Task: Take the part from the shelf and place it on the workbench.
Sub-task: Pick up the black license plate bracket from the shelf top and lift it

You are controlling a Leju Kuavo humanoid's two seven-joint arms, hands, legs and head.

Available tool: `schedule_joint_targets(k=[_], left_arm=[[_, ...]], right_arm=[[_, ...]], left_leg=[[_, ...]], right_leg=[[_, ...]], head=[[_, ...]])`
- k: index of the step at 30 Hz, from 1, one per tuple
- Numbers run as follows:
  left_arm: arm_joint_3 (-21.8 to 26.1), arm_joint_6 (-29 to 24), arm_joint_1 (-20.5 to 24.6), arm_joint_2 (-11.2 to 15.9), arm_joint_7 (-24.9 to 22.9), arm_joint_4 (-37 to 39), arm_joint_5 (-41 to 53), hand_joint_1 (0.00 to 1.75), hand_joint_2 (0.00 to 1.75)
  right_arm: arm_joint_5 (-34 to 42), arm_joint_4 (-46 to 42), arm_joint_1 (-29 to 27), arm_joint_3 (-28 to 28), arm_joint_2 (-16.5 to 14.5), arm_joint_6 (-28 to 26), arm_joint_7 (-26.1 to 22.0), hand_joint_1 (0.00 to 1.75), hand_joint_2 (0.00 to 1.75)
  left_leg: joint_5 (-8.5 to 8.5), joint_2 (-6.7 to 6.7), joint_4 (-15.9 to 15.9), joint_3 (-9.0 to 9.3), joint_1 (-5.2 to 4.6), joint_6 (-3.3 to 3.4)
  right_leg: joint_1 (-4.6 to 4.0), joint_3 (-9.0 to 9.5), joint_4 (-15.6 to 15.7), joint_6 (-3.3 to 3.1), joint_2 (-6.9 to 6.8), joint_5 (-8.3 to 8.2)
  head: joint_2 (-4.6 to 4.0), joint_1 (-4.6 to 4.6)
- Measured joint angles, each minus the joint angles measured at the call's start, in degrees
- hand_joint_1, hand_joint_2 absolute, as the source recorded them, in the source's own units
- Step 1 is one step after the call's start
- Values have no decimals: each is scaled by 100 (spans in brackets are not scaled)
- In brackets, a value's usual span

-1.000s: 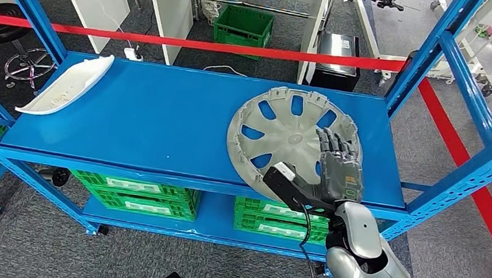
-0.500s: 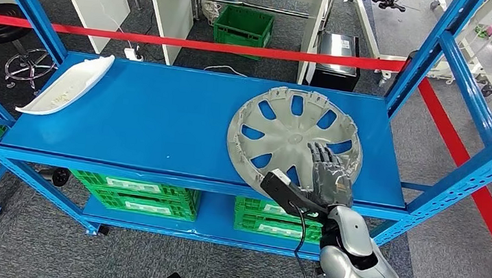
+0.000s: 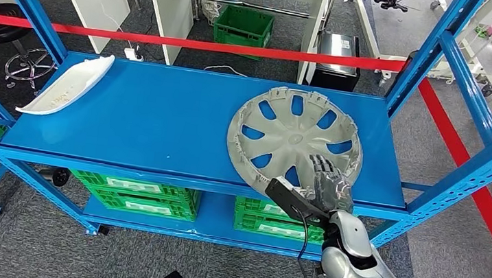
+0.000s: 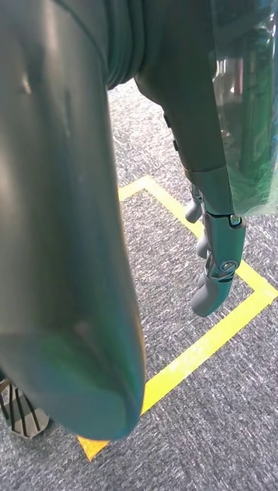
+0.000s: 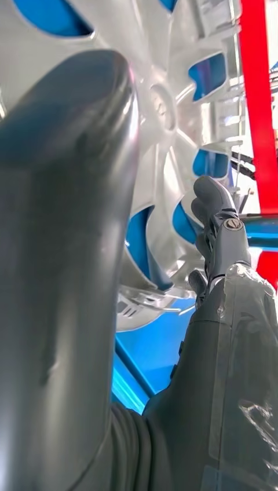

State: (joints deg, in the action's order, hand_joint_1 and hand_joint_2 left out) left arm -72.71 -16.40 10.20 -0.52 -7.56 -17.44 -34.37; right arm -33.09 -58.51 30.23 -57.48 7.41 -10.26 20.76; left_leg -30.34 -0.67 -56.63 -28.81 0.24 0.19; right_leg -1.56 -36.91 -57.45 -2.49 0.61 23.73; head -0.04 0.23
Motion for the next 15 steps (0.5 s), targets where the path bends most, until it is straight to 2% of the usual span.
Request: schedule_joint_targets(k=[9, 13, 15], left_arm=[[21, -2, -4, 0, 0, 0, 1, 0, 0], [23, -7, -5, 0, 8, 0, 10, 0, 0], [27, -8, -5, 0, 20, -1, 15, 0, 0]], right_arm=[[-18, 164, -2, -3, -16, -1, 14, 0, 0], [13, 236, -4, -3, -33, 16, 79, 0, 175], [28, 271, -2, -3, -44, 38, 95, 0, 175]], left_leg=[[0, 0, 0, 0, 0, 0], [0, 0, 0, 0, 0, 0], [0, 0, 0, 1, 0, 0]], right_leg=[[0, 0, 0, 0, 0, 0], [0, 0, 0, 0, 0, 0], [0, 0, 0, 0, 0, 0]], head=[[0, 0], [0, 1], [0, 0]])
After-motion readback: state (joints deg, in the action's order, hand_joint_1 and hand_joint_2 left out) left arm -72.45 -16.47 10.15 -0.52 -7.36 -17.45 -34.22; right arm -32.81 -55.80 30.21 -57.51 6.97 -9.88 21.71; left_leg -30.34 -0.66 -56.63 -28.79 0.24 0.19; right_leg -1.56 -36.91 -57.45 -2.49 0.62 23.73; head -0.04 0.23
